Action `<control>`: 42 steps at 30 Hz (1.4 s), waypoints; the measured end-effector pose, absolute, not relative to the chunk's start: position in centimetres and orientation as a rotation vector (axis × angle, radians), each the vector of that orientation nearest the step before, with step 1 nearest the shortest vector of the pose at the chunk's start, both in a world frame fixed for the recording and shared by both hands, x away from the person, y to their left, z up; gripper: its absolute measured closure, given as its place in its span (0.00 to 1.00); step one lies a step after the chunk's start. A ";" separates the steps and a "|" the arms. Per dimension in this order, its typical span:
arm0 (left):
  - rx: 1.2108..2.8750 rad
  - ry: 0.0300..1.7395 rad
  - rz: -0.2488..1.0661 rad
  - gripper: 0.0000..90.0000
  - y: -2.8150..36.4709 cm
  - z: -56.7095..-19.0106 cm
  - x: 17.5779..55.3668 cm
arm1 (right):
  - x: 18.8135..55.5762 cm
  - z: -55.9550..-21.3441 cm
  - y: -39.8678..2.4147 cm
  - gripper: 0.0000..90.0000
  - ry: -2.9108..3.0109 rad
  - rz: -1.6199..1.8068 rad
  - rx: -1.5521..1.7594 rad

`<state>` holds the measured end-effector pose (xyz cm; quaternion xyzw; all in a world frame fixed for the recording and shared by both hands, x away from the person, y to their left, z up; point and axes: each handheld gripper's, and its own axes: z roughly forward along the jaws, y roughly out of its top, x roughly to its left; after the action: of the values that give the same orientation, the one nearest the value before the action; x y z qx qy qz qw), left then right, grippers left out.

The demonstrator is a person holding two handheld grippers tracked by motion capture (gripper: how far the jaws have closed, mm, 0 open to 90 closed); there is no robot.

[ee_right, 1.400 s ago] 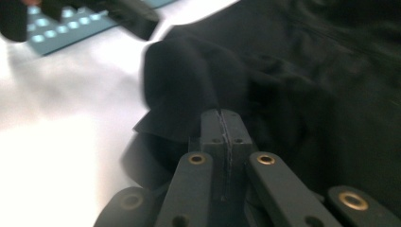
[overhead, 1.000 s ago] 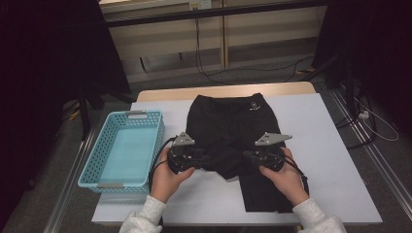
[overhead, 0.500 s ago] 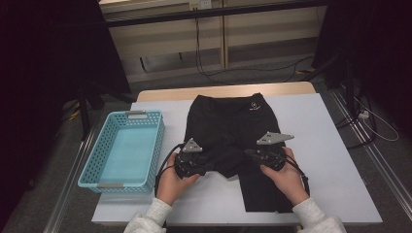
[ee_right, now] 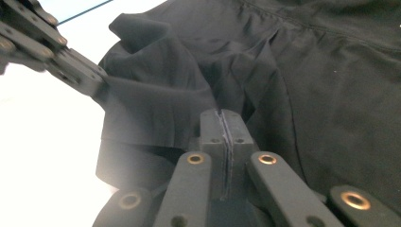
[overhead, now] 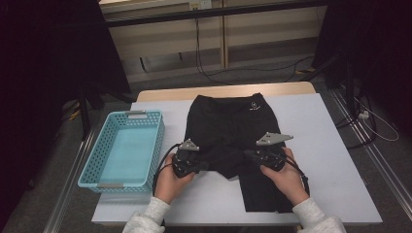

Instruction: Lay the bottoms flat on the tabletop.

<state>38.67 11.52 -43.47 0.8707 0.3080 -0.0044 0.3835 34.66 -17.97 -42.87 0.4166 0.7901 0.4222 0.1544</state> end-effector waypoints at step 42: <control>2.112 0.870 0.082 0.92 13.4 -42.9 39.7 | 34.8 -43.2 -17.0 0.90 2.266 1.196 1.164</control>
<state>39.72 13.41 -42.94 0.8407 0.3464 0.0328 0.4148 34.79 -16.98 -43.21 0.4080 0.7944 0.4194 0.1629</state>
